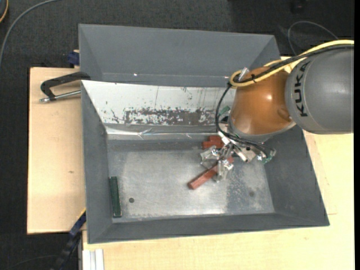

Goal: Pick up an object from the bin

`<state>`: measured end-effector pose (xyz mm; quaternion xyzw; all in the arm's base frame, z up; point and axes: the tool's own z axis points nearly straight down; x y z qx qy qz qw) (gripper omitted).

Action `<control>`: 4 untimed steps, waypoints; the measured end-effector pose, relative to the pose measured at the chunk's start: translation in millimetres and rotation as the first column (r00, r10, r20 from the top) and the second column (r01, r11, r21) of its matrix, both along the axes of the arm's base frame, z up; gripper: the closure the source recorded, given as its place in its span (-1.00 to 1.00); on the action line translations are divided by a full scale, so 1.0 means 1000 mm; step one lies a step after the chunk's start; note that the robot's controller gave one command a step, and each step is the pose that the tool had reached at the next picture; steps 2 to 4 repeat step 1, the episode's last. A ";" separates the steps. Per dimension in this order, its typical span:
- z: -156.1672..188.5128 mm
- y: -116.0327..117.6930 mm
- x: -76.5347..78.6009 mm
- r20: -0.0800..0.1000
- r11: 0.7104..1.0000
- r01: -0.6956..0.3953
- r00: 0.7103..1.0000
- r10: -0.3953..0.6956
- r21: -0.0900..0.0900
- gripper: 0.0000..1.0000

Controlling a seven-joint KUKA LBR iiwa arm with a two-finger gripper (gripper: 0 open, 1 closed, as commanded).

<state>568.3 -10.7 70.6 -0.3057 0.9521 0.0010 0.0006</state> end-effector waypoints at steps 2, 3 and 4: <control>0.144 0.016 0.003 0.012 0.946 -0.325 0.946 0.325 -0.004 1.00; 0.144 0.016 0.003 0.012 0.946 -0.325 0.946 0.325 -0.004 1.00; 0.144 0.016 0.003 0.012 0.946 -0.325 0.946 0.325 -0.004 1.00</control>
Offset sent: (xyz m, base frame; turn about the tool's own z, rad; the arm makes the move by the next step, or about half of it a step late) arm 0.0000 0.0140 0.1400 -0.3320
